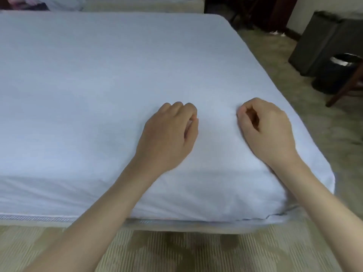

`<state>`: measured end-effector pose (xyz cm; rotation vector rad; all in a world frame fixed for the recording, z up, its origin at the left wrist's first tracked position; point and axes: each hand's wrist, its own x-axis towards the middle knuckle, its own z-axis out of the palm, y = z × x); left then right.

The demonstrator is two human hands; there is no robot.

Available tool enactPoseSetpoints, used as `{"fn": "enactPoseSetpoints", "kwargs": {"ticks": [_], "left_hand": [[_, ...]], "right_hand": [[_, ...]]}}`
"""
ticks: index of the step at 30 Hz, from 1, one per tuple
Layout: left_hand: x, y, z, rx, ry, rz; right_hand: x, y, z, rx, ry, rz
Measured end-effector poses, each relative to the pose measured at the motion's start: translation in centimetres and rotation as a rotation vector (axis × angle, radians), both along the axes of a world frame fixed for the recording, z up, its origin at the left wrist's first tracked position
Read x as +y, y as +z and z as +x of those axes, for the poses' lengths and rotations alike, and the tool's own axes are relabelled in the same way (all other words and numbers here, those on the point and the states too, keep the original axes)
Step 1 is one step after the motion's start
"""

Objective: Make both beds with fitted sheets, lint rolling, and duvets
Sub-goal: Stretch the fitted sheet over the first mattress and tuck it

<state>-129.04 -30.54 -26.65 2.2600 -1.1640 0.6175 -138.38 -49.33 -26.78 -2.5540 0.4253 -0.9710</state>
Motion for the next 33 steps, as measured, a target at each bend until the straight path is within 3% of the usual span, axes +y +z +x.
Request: {"fn": "enactPoseSetpoints", "kwargs": {"ticks": [6,9,13,20,25,29,33], "left_hand": [[0.1,0.8,0.2,0.153,-0.027,0.029],[0.0,3.7,0.0,0.414,-0.009,0.162],[0.3,12.7,-1.6,0.791,0.042,0.473],[-0.3,29.1,-4.4,0.957,0.036,0.478],[-6.5,33.0,-5.9,1.059,-0.015,0.624],[-14.4,32.3,-6.9,1.213,-0.048,0.812],[-21.7,32.3,-6.2,1.222,0.037,0.872]], "right_hand": [[1.0,0.6,-0.3,0.084,-0.053,0.106],[1.5,3.3,-0.6,0.249,-0.043,0.239],[1.4,10.7,-2.4,0.652,0.027,0.571],[-0.6,25.9,-10.7,0.839,-0.214,0.73],[-7.6,30.7,-15.2,0.892,-0.307,0.829],[-17.6,30.2,-17.0,1.015,-0.302,0.962],[-28.4,29.7,-17.5,1.089,-0.426,0.986]]}}
